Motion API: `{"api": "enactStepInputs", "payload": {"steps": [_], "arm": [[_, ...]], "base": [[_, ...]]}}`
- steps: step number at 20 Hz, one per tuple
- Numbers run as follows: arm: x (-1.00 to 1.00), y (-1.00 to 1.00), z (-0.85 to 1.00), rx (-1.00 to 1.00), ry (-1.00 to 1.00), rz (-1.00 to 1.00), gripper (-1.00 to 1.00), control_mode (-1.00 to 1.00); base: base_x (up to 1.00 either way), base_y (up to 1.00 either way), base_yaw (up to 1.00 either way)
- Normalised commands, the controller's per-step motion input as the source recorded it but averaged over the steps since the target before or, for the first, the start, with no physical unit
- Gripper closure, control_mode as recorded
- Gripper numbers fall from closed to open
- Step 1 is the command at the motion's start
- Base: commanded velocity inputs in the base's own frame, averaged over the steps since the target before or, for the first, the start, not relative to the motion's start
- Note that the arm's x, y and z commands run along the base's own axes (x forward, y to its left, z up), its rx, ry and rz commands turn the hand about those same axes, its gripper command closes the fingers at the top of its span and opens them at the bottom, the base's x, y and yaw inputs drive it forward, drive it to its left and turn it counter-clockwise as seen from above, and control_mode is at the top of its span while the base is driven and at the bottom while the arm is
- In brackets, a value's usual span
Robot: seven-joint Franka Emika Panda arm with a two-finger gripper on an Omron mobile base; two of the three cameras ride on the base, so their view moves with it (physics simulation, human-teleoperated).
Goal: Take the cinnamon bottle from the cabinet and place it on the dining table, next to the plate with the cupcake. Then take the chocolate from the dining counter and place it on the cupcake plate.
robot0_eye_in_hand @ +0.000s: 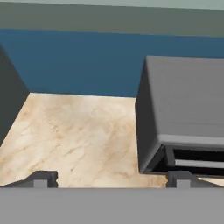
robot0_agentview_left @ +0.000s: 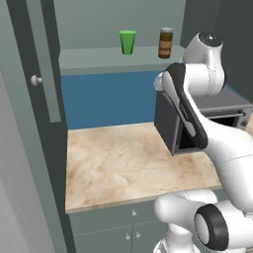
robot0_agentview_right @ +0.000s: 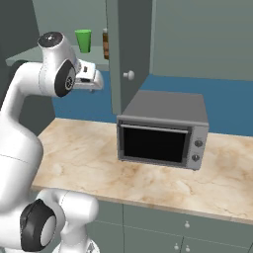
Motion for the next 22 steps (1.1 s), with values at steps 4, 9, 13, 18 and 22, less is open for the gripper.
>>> {"api": "enactStepInputs", "payload": {"steps": [4, 9, 13, 18, 22], "arm": [[0.18, 0.0, 0.9, -0.06, -0.33, -0.05, -1.0, -1.0], [0.23, -0.07, 0.78, -0.04, -0.2, -0.07, -1.0, -1.0], [0.3, -0.22, 0.6, -0.02, -0.13, 0.0, -1.0, -1.0], [0.57, -0.2, 0.44, 0.0, -0.03, -0.03, -1.0, -1.0], [0.87, -0.01, -0.04, 0.0, 0.0, -0.01, -1.0, -1.0]], "base": [[0.0, 0.0, 0.0], [0.0, 0.0, 0.0], [0.0, 0.0, 0.0], [0.0, 0.0, 0.0], [0.0, 0.0, 0.0]]}}
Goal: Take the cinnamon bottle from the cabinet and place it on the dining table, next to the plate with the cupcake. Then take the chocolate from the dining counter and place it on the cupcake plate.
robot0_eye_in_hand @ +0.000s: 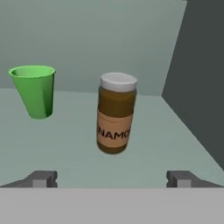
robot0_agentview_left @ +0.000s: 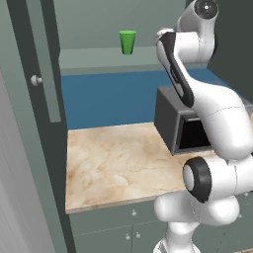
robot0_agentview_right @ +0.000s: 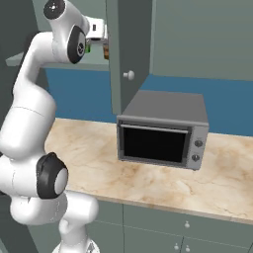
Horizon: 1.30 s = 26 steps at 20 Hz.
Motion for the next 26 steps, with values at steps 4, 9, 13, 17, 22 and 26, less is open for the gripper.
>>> {"api": "enactStepInputs", "payload": {"steps": [4, 9, 13, 17, 22, 26], "arm": [[0.56, 0.0, -0.02, -0.01, -0.08, 0.0, -1.0, -1.0], [0.44, 0.0, -0.06, 0.0, -0.11, 0.0, -1.0, -1.0], [0.29, 0.0, -0.15, 0.0, -0.03, 0.0, -1.0, -1.0], [0.35, -0.01, -0.08, 0.0, 0.0, 0.0, -1.0, -1.0], [0.39, -0.01, -0.02, 0.0, 0.0, 0.0, -1.0, -1.0], [0.37, 0.0, -0.04, 0.0, 0.0, 0.0, -1.0, -1.0]], "base": [[0.0, 0.0, 0.0], [0.0, 0.0, 0.0], [0.0, 0.0, 0.0], [0.0, 0.0, 0.0], [0.0, 0.0, 0.0], [0.0, 0.0, 0.0]]}}
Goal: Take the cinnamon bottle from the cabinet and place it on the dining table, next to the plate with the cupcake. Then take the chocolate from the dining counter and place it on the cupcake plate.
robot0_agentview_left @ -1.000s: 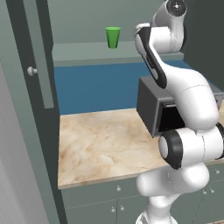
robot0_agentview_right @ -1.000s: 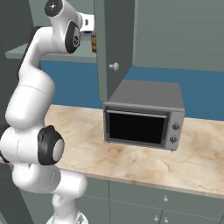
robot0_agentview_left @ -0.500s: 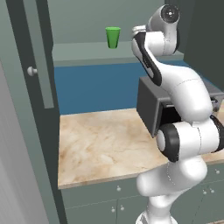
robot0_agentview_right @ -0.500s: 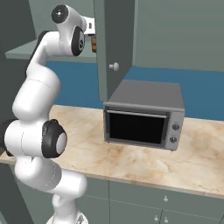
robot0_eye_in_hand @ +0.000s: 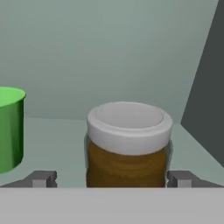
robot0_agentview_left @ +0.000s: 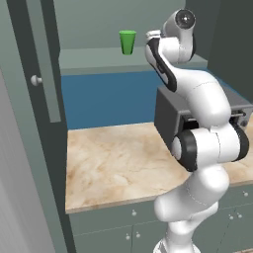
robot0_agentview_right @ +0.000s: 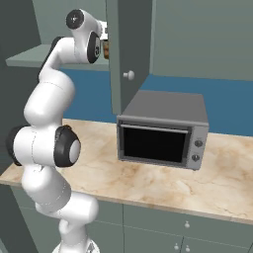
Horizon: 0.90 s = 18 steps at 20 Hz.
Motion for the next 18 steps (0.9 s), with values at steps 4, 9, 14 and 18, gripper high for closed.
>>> {"api": "enactStepInputs", "payload": {"steps": [4, 9, 14, 18], "arm": [[0.33, 0.0, 0.0, 0.0, 0.0, 0.0, -1.0, -1.0], [0.25, -0.03, -0.02, 0.0, 0.0, 0.0, -1.0, -1.0], [0.11, -0.04, -0.04, 0.0, 0.0, 0.0, 1.0, -1.0], [-0.01, -0.02, -0.01, 0.0, 0.0, 0.0, 1.0, -1.0]], "base": [[0.0, 0.0, 0.0], [0.0, 0.0, 0.0], [0.0, 0.0, 0.0], [0.0, 0.0, 0.0]]}}
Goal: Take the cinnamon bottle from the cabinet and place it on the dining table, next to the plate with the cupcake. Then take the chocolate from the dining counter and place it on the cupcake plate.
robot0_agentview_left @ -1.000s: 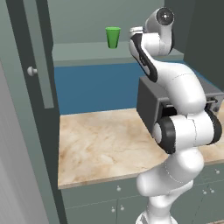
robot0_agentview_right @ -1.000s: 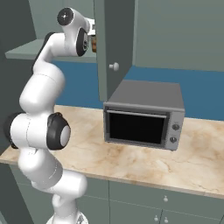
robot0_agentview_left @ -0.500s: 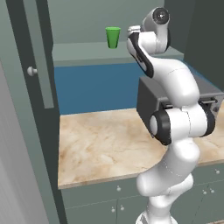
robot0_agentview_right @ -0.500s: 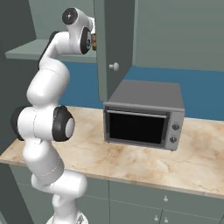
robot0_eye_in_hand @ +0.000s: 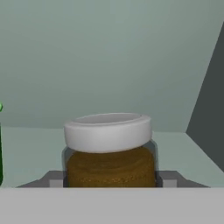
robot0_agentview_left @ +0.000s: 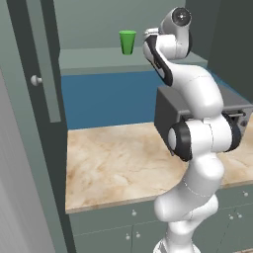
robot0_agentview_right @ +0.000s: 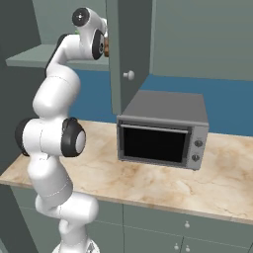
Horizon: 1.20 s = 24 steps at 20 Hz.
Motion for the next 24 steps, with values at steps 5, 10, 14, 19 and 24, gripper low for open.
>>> {"api": "enactStepInputs", "payload": {"steps": [5, 10, 14, 19, 24], "arm": [[-0.45, 0.0, 0.0, 0.0, 0.0, 0.0, 1.0, -1.0], [-0.99, 0.01, 0.0, 0.0, -0.05, 0.03, 1.0, -1.0], [-1.0, 0.0, 0.0, 0.01, -0.12, 0.05, 1.0, -1.0], [-1.0, 0.06, 0.0, 0.01, -0.11, 0.07, 1.0, -1.0], [-1.0, 0.1, 0.0, 0.0, -0.14, 0.01, 1.0, -1.0]], "base": [[0.0, 0.0, 0.0], [0.0, 0.0, 0.0], [0.0, 0.0, 0.0], [0.0, 0.0, 0.0], [0.0, 0.0, 0.0]]}}
